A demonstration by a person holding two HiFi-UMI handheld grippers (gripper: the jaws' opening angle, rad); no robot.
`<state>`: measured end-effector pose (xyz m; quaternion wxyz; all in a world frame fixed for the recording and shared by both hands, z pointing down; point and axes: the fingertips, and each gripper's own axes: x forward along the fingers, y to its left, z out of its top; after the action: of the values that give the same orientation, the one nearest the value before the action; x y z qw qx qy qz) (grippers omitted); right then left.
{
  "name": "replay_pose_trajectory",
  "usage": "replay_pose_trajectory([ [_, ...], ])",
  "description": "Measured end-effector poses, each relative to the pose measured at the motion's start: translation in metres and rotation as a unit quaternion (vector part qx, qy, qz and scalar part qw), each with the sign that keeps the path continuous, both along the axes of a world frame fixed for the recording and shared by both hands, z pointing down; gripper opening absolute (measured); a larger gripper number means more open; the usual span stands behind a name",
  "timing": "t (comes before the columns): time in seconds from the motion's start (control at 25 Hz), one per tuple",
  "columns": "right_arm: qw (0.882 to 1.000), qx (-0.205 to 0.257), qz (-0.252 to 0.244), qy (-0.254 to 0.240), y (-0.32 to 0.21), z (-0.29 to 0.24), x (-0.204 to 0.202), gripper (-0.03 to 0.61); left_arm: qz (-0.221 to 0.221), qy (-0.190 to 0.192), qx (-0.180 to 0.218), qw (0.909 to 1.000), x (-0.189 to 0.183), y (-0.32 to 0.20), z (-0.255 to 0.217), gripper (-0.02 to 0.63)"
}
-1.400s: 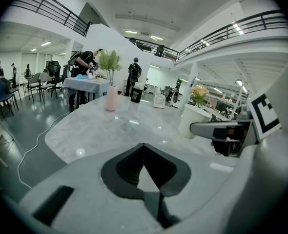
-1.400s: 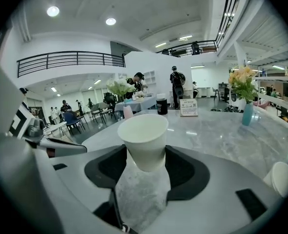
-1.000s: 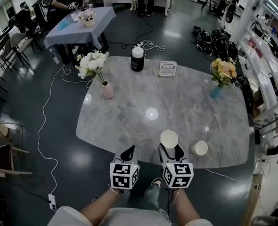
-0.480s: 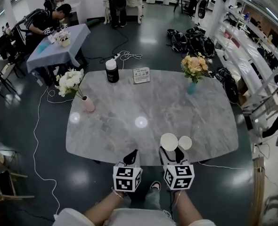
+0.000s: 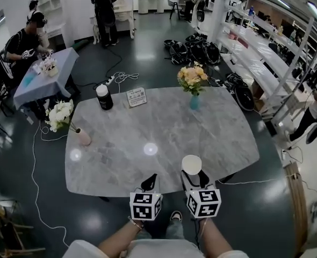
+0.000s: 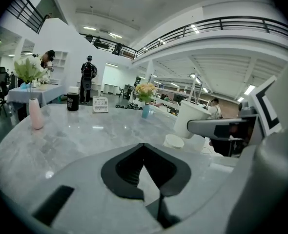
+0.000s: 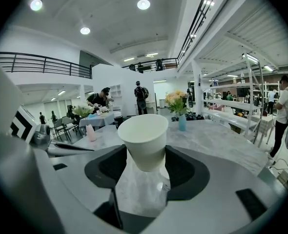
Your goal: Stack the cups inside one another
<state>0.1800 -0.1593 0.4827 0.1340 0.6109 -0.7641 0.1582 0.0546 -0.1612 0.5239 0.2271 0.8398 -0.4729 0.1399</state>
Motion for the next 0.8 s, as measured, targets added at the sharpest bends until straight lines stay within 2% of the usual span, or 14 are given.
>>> replay_pose_trajectory([
  [0.4, 0.999, 0.004, 0.044, -0.003, 0.005, -0.002, 0.043, 0.244, 0.052, 0.002, 0.010, 0.9986, 0.051, -0.010, -0.005, -0.003],
  [0.8, 0.999, -0.010, 0.045, -0.020, -0.013, 0.019, 0.055, 0.244, 0.057, -0.012, -0.012, 0.9983, 0.068, -0.020, 0.015, -0.003],
])
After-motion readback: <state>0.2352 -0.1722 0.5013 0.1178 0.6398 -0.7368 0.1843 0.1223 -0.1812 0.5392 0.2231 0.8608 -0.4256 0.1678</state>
